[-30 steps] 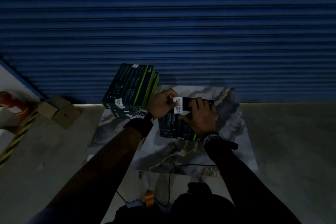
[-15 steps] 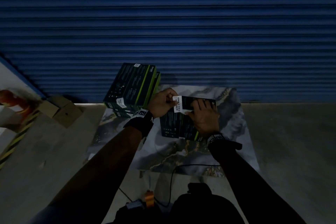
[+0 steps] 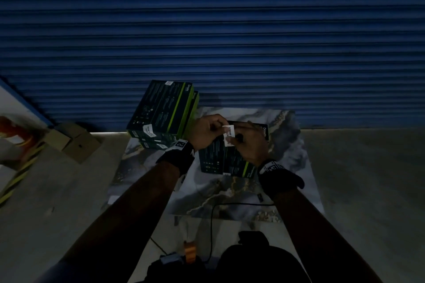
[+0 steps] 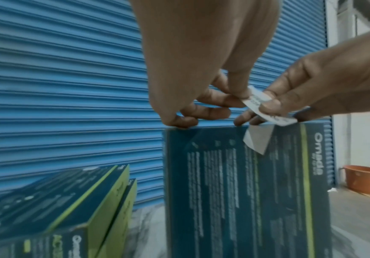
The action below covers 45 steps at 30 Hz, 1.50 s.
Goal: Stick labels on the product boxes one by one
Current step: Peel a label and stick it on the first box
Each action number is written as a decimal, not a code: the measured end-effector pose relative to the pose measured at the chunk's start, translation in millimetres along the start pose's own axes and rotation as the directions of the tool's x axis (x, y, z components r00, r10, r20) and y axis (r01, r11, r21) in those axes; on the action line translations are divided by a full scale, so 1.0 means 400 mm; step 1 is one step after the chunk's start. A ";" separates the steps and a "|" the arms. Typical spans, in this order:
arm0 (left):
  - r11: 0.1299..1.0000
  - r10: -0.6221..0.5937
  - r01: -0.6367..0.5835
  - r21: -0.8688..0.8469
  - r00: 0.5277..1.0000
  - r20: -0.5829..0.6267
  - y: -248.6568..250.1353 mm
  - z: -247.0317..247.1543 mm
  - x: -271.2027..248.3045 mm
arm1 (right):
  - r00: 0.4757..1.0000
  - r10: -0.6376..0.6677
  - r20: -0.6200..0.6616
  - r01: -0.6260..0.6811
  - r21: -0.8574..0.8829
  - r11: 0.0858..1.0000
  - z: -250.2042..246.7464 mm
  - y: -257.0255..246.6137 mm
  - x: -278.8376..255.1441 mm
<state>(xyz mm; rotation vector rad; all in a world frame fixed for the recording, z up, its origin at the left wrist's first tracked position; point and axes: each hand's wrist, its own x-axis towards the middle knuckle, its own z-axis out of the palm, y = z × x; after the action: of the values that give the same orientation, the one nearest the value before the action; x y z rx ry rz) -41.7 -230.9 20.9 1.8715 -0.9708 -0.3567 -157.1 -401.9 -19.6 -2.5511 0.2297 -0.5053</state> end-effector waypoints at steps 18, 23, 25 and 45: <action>0.997 0.038 -0.038 0.066 0.999 -0.001 -0.013 0.019 -0.001 | 0.999 0.050 0.013 -0.052 0.176 0.983 -0.060 0.001 -0.037; 0.992 0.063 -0.058 0.112 0.997 -0.041 -0.025 0.040 0.005 | 0.998 0.020 0.067 -0.028 0.127 0.991 -0.079 -0.001 -0.026; 0.990 0.074 -0.068 0.122 0.996 -0.048 -0.022 0.043 0.008 | 0.997 0.021 0.071 -0.029 0.112 0.993 -0.077 -0.003 -0.022; 0.968 0.102 -0.080 0.236 0.992 -0.081 -0.050 0.055 0.016 | 0.996 0.054 -0.070 -0.060 -0.081 0.995 -0.024 -0.015 -0.035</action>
<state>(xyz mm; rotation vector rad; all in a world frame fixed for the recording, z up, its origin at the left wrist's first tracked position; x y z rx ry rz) -41.5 -245.1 -5.9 2.0262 -1.0684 -0.1029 -173.4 -397.4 -13.1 -2.6020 0.3545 -0.5722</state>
